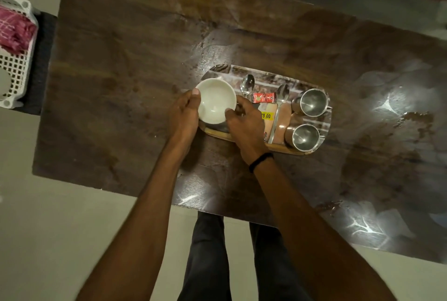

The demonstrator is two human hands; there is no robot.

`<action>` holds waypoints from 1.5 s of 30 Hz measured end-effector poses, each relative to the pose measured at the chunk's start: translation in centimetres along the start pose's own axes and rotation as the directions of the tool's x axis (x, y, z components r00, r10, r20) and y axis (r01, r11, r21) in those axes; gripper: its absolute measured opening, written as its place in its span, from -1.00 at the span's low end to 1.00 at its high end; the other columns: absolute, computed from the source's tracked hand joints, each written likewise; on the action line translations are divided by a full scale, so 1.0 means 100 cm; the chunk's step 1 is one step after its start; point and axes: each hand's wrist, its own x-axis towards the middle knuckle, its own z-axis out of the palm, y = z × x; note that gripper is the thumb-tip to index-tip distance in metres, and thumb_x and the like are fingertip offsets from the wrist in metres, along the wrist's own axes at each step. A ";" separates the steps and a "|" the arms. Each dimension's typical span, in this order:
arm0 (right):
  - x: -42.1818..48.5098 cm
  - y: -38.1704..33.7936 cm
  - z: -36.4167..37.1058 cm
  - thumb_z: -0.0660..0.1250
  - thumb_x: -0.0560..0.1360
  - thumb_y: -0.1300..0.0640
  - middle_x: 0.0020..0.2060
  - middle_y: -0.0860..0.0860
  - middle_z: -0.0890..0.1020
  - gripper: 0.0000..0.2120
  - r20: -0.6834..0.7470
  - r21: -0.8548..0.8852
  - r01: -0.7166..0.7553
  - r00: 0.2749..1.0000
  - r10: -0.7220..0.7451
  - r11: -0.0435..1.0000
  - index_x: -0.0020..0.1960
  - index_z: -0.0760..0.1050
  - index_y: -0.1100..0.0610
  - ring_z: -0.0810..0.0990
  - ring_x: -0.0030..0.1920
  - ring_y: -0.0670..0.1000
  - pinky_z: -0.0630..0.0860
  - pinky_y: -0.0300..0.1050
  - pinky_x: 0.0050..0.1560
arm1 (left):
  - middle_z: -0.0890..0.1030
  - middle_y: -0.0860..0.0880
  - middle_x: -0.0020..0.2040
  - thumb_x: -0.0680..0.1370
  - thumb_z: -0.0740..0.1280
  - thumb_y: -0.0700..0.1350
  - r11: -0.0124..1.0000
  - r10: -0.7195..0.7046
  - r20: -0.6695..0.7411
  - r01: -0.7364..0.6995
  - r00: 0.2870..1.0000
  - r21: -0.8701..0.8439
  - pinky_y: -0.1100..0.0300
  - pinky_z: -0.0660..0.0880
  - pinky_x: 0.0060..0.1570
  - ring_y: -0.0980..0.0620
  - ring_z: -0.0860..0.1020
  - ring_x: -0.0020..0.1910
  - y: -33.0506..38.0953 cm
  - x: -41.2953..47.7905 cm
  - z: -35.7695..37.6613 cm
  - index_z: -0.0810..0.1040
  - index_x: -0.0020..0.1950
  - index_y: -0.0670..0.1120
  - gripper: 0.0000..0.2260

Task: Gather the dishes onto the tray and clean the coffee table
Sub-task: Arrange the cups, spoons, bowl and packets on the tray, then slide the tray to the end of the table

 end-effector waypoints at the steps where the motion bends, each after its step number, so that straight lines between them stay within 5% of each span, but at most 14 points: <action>1: 0.002 0.001 -0.002 0.32 0.51 0.29 -0.10 -0.05 0.60 -0.69 0.000 -0.009 0.001 1.000 -0.001 1.000 0.24 0.57 0.15 0.52 -0.21 -0.20 0.38 -0.55 -0.30 | 0.64 0.10 0.01 0.38 0.21 0.36 1.000 0.009 0.001 -0.009 1.000 0.018 -0.19 0.61 0.08 -0.04 0.63 0.09 -0.004 0.002 0.001 0.62 -0.11 0.33 -0.74; 7: 0.008 0.004 -0.005 0.31 0.53 0.27 -0.06 -0.05 0.58 -0.68 0.005 -0.035 0.007 1.000 -0.007 0.999 0.27 0.54 0.14 0.52 -0.08 -0.08 0.35 -0.60 -0.32 | 0.62 0.12 0.02 0.50 0.22 0.28 0.997 0.054 0.004 -0.054 0.999 0.047 -0.14 0.62 0.08 -0.03 0.61 0.11 -0.002 -0.005 0.007 0.59 -0.10 0.31 -0.83; 12: 0.006 0.006 -0.010 0.29 0.54 0.29 0.00 0.02 0.60 -0.69 0.025 -0.096 0.031 0.999 -0.029 0.995 0.27 0.52 0.20 0.53 -0.01 -0.04 0.30 -0.63 -0.35 | 0.60 0.03 0.10 0.65 0.23 0.07 0.993 0.091 -0.031 -0.088 0.995 0.080 0.14 0.56 -0.07 0.04 0.56 0.08 -0.004 -0.003 0.012 0.54 0.06 0.13 -0.89; 15: 0.001 0.002 -0.018 0.29 0.55 0.26 0.07 0.02 0.62 -0.65 0.011 -0.105 0.012 1.000 -0.011 0.994 0.33 0.49 0.20 0.56 0.00 -0.07 0.33 -0.64 -0.28 | 0.63 -0.01 0.08 0.61 0.28 0.12 0.994 0.093 -0.076 -0.088 0.993 0.071 0.27 0.49 -0.20 0.06 0.57 0.03 0.000 -0.002 0.012 0.58 0.13 -0.06 -0.72; 19: -0.004 -0.008 -0.049 0.31 0.56 0.19 -0.01 -0.08 0.67 -0.77 -0.120 -0.112 0.122 0.983 -0.135 0.986 0.20 0.60 0.14 0.61 -0.11 -0.21 0.53 -0.36 -0.02 | 0.64 0.02 0.01 0.60 0.22 0.24 0.993 0.028 -0.074 -0.019 0.997 0.121 0.39 0.47 -0.36 0.16 0.57 -0.10 0.017 0.003 0.009 0.60 0.14 -0.10 -0.57; 23: 0.008 -0.007 -0.121 0.34 0.53 0.17 -0.15 -0.12 0.66 -0.86 -0.447 -0.048 0.071 0.891 -0.086 0.996 0.03 0.63 0.01 0.60 -0.18 -0.21 0.51 -0.35 -0.15 | 0.65 0.15 -0.23 0.62 0.02 0.33 0.988 -0.092 0.039 0.087 0.995 0.128 0.20 0.56 -0.13 0.21 0.61 -0.20 0.037 0.008 0.008 0.55 -0.12 0.11 -0.57; 26: 0.028 0.012 -0.178 0.29 0.55 0.17 -0.17 -0.06 0.61 -0.87 -0.585 -0.017 -0.085 0.809 0.059 0.996 0.04 0.60 0.08 0.57 -0.16 -0.11 0.44 -0.34 -0.21 | 0.60 0.01 0.24 0.53 0.02 0.46 0.969 -0.215 0.089 0.201 0.973 0.143 -0.07 0.43 0.31 -0.03 0.52 0.26 0.043 0.013 0.004 0.52 0.29 0.00 -0.34; 29: 0.054 0.048 -0.210 0.25 0.55 0.16 -0.27 0.00 0.56 -0.86 -0.515 0.002 -0.338 0.806 0.291 0.941 -0.17 0.52 0.12 0.54 -0.17 0.01 0.39 -0.19 -0.19 | 0.59 -0.02 0.24 0.47 0.07 0.51 0.960 -0.247 0.124 0.225 0.961 0.166 -0.18 0.43 0.31 -0.09 0.51 0.27 0.045 0.014 0.003 0.57 0.18 0.09 -0.39; 33: 0.076 0.096 -0.208 0.26 0.51 0.09 -0.38 -0.03 0.58 -0.84 -0.184 0.159 -0.459 0.856 0.483 0.874 -0.21 0.54 0.09 0.55 -0.42 -0.04 0.46 -0.20 -0.49 | 0.63 -0.03 0.09 0.44 0.11 0.53 0.954 -0.268 0.137 0.243 0.954 0.174 -0.19 0.51 0.20 -0.12 0.56 0.16 0.042 0.014 0.010 0.59 0.04 0.14 -0.44; 35: 0.100 0.149 -0.206 0.31 0.39 -0.07 -0.27 -0.01 0.69 -0.76 -0.116 0.119 -0.429 0.890 0.442 0.895 -0.15 0.63 0.08 0.68 -0.26 0.04 0.66 0.00 -0.28 | 0.63 -0.03 0.06 0.47 0.10 0.50 0.956 -0.270 0.137 0.248 0.953 0.158 -0.14 0.55 0.13 -0.10 0.57 0.11 0.040 0.012 0.015 0.58 0.01 0.14 -0.48; 37: 0.104 0.164 -0.202 0.32 0.31 -0.13 -0.17 0.00 0.72 -0.74 -0.160 0.133 -0.412 0.888 0.430 0.901 -0.12 0.66 -0.04 0.70 -0.11 0.12 0.65 0.09 -0.07 | 0.63 -0.02 0.05 0.49 0.09 0.49 0.957 -0.268 0.139 0.248 0.953 0.148 -0.04 0.56 0.01 -0.07 0.57 0.06 0.038 0.009 0.018 0.57 0.00 0.13 -0.49; 40: 0.076 0.120 -0.197 0.33 0.45 0.10 -0.15 0.02 0.72 -0.86 -0.249 0.184 -0.404 0.863 0.440 0.896 -0.10 0.68 0.00 0.68 -0.12 0.07 0.65 0.02 -0.07 | 0.63 -0.05 0.14 0.47 0.09 0.51 0.958 -0.269 0.139 0.249 0.953 0.145 -0.06 0.52 0.05 -0.11 0.56 0.12 0.035 0.009 0.019 0.58 0.09 0.14 -0.45; 45: 0.043 0.107 -0.214 0.33 0.47 0.07 -0.07 0.02 0.72 -0.77 -0.297 0.227 -0.412 0.834 0.466 0.882 0.05 0.70 0.06 0.67 -0.03 0.05 0.64 0.01 0.08 | 0.55 -0.08 0.23 0.46 0.09 0.51 0.958 -0.253 0.164 0.224 0.954 0.177 -0.12 0.43 0.13 -0.16 0.49 0.23 0.031 0.001 0.030 0.50 0.33 0.09 -0.33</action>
